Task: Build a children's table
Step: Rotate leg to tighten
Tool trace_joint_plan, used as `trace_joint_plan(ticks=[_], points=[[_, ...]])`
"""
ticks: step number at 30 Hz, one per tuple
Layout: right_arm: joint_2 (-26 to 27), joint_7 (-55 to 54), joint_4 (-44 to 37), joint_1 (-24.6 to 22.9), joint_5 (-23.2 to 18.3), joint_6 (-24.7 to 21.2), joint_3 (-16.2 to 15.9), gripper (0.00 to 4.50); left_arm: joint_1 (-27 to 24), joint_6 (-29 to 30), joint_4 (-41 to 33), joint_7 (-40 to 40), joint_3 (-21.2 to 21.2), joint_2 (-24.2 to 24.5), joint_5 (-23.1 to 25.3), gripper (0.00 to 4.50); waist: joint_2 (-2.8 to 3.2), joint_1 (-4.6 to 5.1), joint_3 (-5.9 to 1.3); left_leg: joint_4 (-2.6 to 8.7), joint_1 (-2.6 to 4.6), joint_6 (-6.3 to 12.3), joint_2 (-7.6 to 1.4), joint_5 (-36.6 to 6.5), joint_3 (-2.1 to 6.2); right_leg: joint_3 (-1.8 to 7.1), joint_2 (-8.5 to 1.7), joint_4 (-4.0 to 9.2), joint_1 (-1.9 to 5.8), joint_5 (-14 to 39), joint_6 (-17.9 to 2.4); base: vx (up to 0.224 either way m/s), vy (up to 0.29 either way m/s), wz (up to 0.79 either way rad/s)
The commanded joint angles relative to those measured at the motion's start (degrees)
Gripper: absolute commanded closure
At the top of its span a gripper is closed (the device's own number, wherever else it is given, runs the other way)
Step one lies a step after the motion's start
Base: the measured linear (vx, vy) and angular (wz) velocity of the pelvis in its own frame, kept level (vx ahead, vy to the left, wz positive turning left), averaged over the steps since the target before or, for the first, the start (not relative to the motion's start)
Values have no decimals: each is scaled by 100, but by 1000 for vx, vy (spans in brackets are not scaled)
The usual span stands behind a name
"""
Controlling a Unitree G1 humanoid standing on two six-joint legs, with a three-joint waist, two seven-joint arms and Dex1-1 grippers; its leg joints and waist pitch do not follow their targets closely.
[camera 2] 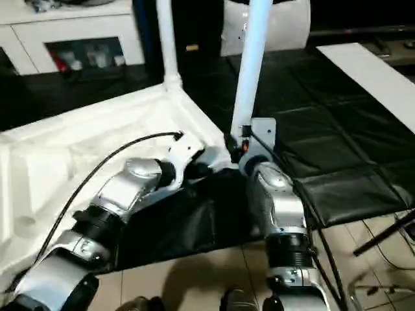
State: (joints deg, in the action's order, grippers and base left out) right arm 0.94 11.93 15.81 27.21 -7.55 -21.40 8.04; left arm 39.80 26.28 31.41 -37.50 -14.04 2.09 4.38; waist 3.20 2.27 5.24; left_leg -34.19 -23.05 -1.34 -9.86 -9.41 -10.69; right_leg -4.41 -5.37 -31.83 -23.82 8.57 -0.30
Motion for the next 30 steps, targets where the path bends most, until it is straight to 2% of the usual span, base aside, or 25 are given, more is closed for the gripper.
trace_joint_plan(ticks=[1,3,5,6,7,9,10,11,13,14,15,16,17,18,19,20,22,23,25,26,27,29,30], points=[[485,620,122,-183,-364,-248,-701,154,426,-329,-312,236,63,-209,-82,450,-6,-23,-362,523,129,190,-233,-2438,214,139,-279,434,243,2282,-860,0,0,0],[362,757,28,-264,-310,-206,-752,141,383,-372,-329,131,31,-114,-69,450,-3,-16,-374,513,122,248,-234,-2286,195,160,-284,409,260,2022,-966,0,0,0],[57,1042,-161,-459,-235,-103,-836,128,253,-519,-386,-166,-77,114,-33,450,-30,-23,-396,489,83,376,-233,-1940,170,186,-302,360,304,1655,-1110,0,0,0],[38,1058,-172,-471,-233,-98,-840,120,244,-518,-392,-182,-82,126,-33,450,-23,-30,-411,483,80,417,-234,-1819,174,180,-305,348,321,1543,-1141,0,0,0],[-97,1167,-241,-545,-231,-63,-857,97,183,-519,-438,-296,-115,211,-32,450,-35,-43,-415,467,90,512,-238,-1654,152,188,-303,346,312,1410,-1197,0,0,0],[-252,1315,-327,-620,-246,-28,-862,87,113,-595,-504,-458,-163,315,-36,450,-30,-55,-421,441,90,605,-235,-1465,136,190,-313,337,319,1349,-1282,0,0,0],[-729,1876,-563,-766,-362,35,-771,87,-61,-641,-665,-840,-242,613,-72,450,-63,-81,-441,429,96,663,-244,-1288,126,194,-320,316,329,1256,-1321,0,0,0],[-911,2102,-634,-802,-398,72,-739,65,-119,-669,-711,-988,-273,728,-84,450,-51,-115,-445,422,79,764,-260,-1103,128,194,-313,290,361,1067,-1349,0,0,0],[-1105,2325,-699,-835,-424,88,-721,53,-173,-715,-743,-1125,-302,839,-89,450,-26,-166,-461,397,100,861,-283,-865,115,195,-304,240,341,738,-1466,0,0,0],[-1417,2696,-796,-886,-429,124,-766,45,-234,-810,-752,-1323,-342,1000,-106,450,-28,-215,-475,386,128,865,-280,-790,113,184,-293,229,338,646,-1529,0,0,0],[-1495,2784,-824,-903,-431,128,-784,45,-246,-829,-749,-1362,-349,1036,-107,450,-38,-211,-465,388,117,895,-279,-796,103,186,-289,222,344,625,-1561,0,0,0],[-1649,2952,-883,-936,-433,133,-821,23,-270,-873,-743,-1439,-363,1105,-108,450,-30,-279,-458,388,129,879,-291,-811,99,188,-304,228,342,721,-1551,0,0,0],[-1994,3364,-1053,-1033,-478,135,-904,12,-319,-935,-732,-1613,-388,1250,-113,450,-23,-307,-462,391,145,860,-297,-841,103,184,-303,233,339,780,-1546,0,0,0],[-1994,3364,-1053,-1033,-478,135,-904,8,-319,-935,-732,-1613,-388,1250,-113,450,-23,-307,-462,391,145,860,-297,-841,103,184,-303,233,339,780,-1546,0,0,0],[-2427,3874,-1297,-1183,-563,124,-982,2,-370,-1073,-734,-1903,-442,1445,-133,450,-37,-354,-454,409,153,800,-316,-964,116,182,-299,242,352,953,-1486,0,0,0],[-2582,4060,-1376,-1236,-617,107,-998,2,-385,-1119,-741,-2008,-464,1519,-138,450,-30,-385,-453,418,181,755,-337,-1056,112,194,-302,249,338,1057,-1444,0,0,0],[-2860,4383,-1475,-1308,-695,122,-1013,2,-413,-1292,-764,-2282,-517,1676,-176,450,-37,-409,-440,432,178,677,-337,-1212,115,197,-305,265,336,1218,-1417,0,0,0],[-2955,4502,-1475,-1313,-703,159,-1022,2,-424,-1355,-782,-2419,-546,1745,-199,450,-37,-412,-426,439,176,619,-331,-1341,116,197,-315,284,328,1399,-1385,0,0,0],[-3106,4854,-1367,-1260,-722,367,-1075,2,-492,-1900,-816,-2960,-628,1934,-317,450,-38,-421,-431,442,176,555,-325,-1418,124,193,-327,312,328,1626,-1322,0,0,0],[-3114,4914,-1334,-1239,-736,413,-1079,2,-504,-1949,-823,-3071,-648,1969,-340,450,-33,-422,-431,442,177,532,-326,-1433,122,195,-327,313,324,1655,-1312,0,0,0],[-3107,4991,-1308,-1213,-801,381,-1077,2,-510,-1976,-831,-3170,-689,2016,-332,450,5,-435,-425,451,204,474,-340,-1508,116,200,-316,311,290,1687,-1319,0,0,0],[-3099,5134,-1252,-1159,-908,326,-1098,2,-515,-2092,-848,-3338,-771,2087,-318,450,9,-462,-430,454,241,429,-353,-1546,106,209,-307,311,268,1610,-1362,0,0,0],[-3109,5211,-1209,-1120,-953,307,-1125,18,-512,-2149,-849,-3425,-814,2118,-319,450,5,-472,-433,455,241,429,-350,-1563,108,204,-308,316,276,1611,-1369,0,0,0]])
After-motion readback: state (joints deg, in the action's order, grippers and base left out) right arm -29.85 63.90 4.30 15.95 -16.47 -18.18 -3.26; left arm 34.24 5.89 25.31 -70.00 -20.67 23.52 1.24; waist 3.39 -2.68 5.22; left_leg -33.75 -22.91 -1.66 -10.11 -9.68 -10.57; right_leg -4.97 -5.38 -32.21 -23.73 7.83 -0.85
